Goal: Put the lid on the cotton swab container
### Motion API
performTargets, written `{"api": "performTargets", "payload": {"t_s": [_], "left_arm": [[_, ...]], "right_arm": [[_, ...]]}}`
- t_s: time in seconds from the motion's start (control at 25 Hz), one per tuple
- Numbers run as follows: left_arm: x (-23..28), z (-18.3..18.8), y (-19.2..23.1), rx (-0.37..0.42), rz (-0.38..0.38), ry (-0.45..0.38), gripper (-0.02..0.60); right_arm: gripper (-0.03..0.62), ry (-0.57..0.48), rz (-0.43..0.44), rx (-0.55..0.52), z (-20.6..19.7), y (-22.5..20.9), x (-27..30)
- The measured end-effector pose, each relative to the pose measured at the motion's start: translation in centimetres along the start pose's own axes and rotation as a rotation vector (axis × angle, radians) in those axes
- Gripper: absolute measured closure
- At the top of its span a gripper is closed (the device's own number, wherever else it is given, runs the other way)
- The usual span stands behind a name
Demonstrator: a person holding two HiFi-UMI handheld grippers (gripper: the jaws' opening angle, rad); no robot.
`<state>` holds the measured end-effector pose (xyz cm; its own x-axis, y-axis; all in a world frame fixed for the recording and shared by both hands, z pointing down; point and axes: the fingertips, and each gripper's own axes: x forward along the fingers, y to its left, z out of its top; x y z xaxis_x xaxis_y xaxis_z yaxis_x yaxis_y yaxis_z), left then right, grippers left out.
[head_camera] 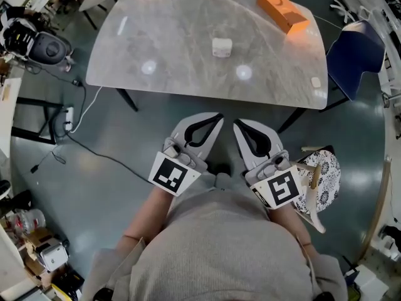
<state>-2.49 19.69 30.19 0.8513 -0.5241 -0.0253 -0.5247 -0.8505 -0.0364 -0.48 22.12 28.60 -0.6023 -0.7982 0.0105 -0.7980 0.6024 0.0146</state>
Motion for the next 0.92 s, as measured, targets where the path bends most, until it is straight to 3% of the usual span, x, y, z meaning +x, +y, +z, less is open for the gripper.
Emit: {"api": "performTargets", "payload": {"t_s": [0.92], "left_arm": [[-1.5, 0.0, 1.6, -0.092, 0.026, -0.026, 0.583]], "right_arm": [[0.592, 0.006, -0.009, 0.006, -0.3, 1.0, 0.8]]}}
